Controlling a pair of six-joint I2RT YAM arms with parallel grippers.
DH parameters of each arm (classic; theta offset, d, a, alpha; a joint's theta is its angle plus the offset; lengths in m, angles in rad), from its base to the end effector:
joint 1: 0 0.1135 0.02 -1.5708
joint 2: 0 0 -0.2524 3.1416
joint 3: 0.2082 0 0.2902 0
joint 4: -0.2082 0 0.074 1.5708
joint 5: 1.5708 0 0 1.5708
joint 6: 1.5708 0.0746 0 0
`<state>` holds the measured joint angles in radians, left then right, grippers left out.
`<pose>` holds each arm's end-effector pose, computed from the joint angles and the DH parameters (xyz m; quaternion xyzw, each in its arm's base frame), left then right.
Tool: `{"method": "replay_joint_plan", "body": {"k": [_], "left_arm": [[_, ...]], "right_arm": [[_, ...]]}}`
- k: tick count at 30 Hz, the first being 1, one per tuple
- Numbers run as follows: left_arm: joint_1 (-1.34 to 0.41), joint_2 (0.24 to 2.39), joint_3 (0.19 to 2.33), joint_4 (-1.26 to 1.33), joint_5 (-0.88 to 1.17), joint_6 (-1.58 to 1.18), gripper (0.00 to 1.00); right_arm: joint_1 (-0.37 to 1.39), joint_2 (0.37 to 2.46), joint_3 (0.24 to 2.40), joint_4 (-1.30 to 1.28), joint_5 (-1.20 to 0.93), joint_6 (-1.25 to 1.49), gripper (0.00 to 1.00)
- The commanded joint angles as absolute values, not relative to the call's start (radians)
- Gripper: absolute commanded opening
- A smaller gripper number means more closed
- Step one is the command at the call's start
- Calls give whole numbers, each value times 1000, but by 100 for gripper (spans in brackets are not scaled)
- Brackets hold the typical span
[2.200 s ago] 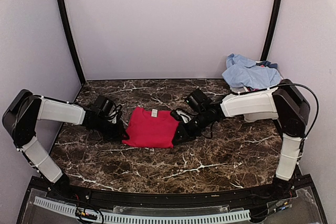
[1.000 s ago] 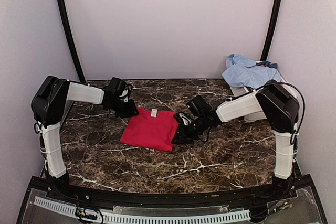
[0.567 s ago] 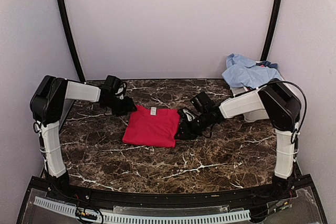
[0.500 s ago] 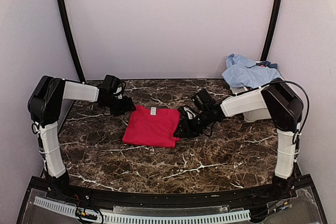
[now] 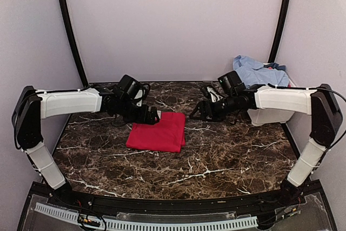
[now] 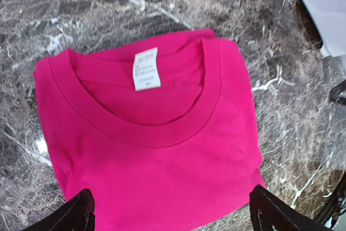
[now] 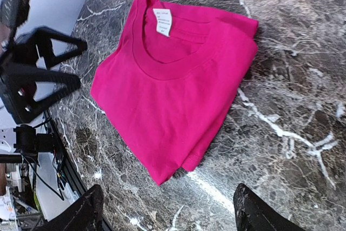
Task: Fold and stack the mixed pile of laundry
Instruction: Smooth out the square-folded T-shirt at the center of the board, then move the square folded T-shirt to the center of the board.
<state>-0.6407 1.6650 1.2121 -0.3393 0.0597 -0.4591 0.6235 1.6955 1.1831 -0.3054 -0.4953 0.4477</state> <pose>0.3417 -0.2603 0.1888 0.0951 0.9199 -0.2218 0.3090 0.3233 0.2762 0.1751 -0.1689 0.8902 0.3779 0.1902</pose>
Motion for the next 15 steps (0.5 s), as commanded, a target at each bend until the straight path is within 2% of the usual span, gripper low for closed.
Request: {"method": "replay_joint_plan", "body": {"k": [1,8,15], "left_arm": [[-719,1762,1242,-443,-42,-488,99],[-758,1951,1340,-512,-103,-562,99],[-590,2064,1421,-553,-43,-498,99]], "right_arm": [[589,1643,1135,-342,-471,413,82],[571,1617,1076,-321,-478,410,83],[560,1577,1036,-298,-490,409,83]]}}
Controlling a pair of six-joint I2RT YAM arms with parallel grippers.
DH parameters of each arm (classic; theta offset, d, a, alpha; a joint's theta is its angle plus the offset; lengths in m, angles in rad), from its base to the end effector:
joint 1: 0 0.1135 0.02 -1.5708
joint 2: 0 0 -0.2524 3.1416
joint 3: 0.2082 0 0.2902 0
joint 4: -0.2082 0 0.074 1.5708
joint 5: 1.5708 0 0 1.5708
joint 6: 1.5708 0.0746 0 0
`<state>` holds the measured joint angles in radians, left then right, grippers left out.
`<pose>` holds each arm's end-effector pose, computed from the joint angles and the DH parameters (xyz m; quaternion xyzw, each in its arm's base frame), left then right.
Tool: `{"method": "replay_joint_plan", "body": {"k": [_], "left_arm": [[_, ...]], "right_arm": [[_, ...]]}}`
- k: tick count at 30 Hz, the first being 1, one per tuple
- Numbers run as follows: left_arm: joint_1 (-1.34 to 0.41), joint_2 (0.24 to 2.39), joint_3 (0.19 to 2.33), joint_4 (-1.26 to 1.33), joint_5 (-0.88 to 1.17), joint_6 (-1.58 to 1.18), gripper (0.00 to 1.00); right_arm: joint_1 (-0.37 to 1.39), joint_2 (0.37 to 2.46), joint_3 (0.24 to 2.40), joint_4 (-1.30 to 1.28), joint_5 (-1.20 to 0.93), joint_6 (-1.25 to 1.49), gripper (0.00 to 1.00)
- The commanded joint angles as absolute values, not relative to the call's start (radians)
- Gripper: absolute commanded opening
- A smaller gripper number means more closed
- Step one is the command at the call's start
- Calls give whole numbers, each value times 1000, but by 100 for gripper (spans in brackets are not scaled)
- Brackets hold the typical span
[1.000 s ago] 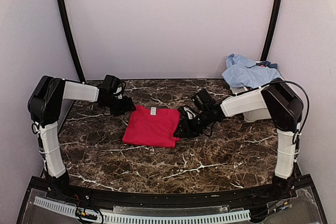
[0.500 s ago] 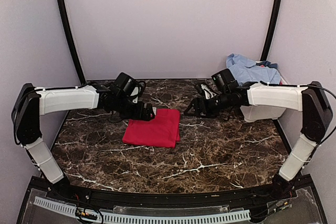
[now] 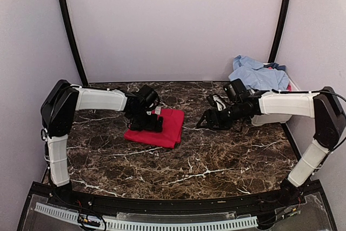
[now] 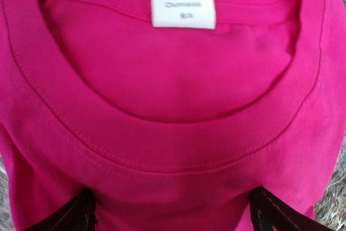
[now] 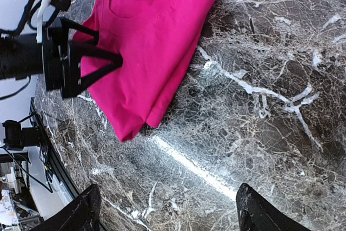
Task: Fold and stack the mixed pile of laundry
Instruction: Move the square folded T-shirt to the center of the board.
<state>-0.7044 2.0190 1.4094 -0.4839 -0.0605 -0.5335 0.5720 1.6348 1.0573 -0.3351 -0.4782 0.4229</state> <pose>0.3570 -0.2975 0.0957 0.0758 0.9683 -0.1132 0.2095 0.3115 0.2414 0.1497 -0.1448 0.9112 0.3468 0.1690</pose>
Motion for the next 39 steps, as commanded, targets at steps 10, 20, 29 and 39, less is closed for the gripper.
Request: {"method": "replay_joint_plan", "body": {"k": [10,20,29,39], "left_arm": [[-305,2184,1616,-688,-3,-353,99],[-66,2354,1929,-833,-13,-372,95],[-71,2159,1912,-806,-148,-212,98],[-176,2055,1869,-837,-157,-19,99]], "right_arm": [[539,1516,984,-258,-513,408,83],[496,1467,944,-262,-538,394,84],[494,1472,939,-251,-566,402,84],[494,1477,950,-248,-582,407,83]]}}
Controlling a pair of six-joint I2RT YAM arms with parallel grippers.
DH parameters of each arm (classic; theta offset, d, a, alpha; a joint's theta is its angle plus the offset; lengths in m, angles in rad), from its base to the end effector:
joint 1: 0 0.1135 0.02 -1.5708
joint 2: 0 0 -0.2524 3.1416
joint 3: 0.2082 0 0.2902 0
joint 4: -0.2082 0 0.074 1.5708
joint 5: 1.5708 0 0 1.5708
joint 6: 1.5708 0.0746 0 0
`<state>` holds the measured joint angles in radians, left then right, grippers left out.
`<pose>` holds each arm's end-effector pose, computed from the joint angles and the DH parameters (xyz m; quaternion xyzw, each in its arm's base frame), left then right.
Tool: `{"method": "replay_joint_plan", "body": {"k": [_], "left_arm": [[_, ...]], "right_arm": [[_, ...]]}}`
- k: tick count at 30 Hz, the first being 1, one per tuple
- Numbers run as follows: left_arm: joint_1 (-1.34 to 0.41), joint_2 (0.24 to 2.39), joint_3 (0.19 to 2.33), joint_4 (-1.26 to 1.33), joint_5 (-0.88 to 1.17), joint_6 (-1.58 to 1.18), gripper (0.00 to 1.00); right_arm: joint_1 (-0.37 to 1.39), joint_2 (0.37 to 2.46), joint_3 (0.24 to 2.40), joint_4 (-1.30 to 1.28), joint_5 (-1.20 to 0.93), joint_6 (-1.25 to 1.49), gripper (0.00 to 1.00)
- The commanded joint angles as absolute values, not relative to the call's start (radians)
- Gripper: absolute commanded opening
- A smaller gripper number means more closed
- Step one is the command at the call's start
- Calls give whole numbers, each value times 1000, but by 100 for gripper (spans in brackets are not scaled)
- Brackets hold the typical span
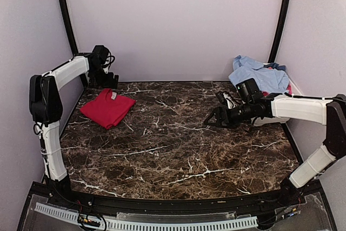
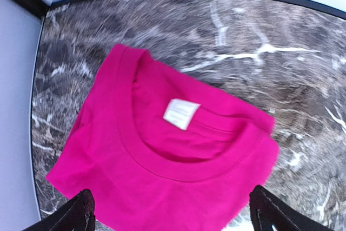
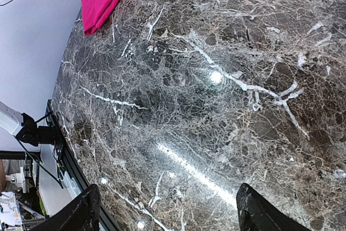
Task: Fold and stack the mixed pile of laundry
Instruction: Move the square folded T-shirt to the center of the board.
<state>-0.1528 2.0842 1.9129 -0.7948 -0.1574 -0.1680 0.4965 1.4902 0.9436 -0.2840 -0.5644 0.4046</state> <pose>0.5137 -0.0673 0.2226 -0.0306 0.9515 0.0267 0.3050 0.3027 0.2094 0.1676 -0.1417 0.8898 0.3850 0.1997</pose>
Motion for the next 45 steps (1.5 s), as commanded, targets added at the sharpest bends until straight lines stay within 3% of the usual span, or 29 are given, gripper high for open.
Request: {"method": "replay_joint_plan", "body": {"k": [1,13,27,38,45], "left_arm": [[-179,2068,1863,-841,-133,7,99],[-204,2194,1838,-777,-118,103,99],[-70,2526,2196,-875,-108,-184,99],[-10,2681,2474,-892,-108,-49,99],[70,2694,2487,-861,-18,-8,98]], "right_arm": [[494,1478,951,-247,-585,408,83],[494,1498,958,-235,-598,420,84],[476,1455,948,-285,-549,412,84],[475,1466,967,-307,-542,430,84],[476,1470,980,-322,-548,434,84]]}}
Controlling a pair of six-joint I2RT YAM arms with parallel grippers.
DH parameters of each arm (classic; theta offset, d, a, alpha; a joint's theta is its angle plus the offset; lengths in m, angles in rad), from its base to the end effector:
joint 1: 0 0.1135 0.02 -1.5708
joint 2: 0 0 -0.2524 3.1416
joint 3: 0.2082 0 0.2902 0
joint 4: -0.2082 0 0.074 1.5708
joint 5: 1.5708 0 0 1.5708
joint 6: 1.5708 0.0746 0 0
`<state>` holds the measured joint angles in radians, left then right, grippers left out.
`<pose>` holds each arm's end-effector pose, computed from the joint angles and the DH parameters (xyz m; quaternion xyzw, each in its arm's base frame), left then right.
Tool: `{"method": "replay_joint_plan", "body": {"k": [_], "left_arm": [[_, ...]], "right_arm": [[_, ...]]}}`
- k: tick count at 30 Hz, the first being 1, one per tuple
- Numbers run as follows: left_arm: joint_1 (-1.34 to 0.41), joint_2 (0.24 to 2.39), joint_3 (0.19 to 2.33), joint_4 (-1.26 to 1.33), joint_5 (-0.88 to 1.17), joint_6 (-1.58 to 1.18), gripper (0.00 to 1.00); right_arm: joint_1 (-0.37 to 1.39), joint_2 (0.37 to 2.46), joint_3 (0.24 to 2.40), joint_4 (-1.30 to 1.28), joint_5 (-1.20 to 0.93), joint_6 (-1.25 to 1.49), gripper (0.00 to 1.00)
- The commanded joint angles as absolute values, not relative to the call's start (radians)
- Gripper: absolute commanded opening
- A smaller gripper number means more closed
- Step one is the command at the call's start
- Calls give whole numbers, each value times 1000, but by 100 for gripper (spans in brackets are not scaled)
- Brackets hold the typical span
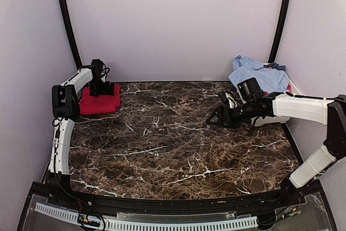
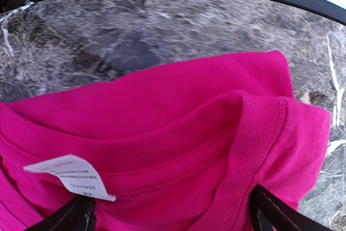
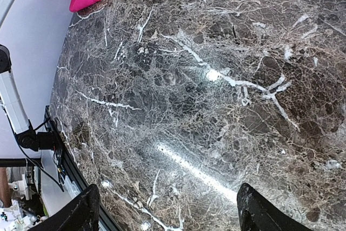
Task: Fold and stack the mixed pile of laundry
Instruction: Move the square folded T-shirt to the center of the board.
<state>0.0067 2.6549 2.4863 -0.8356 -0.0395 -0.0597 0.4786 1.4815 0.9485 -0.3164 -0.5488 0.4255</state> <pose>0.6128 0.0070 0.1177 -0.0374 0.9592 0.0115 0.2799 0.3047 0.2019 0.1689 -0.1195 0.8978 0.3765 0.1949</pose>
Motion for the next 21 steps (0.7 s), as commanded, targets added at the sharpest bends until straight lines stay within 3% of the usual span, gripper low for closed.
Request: {"method": "replay_joint_plan", "body": {"k": [1,6,13,21], "left_arm": [[78,2692,2498,-856,11,-9,98],[78,2610,2528,-875,26,-26,98],[69,2312,2399,-881,-50,-31,99],[65,2051,1953,-839,-84,-173,99]], "right_arm": [[475,1472,983,-322,-553,434,84],[475,1457,1002,-331,-569,437,84],[476,1417,1016,-335,-577,431,85],[475,1375,1033,-356,-555,416,85]]}}
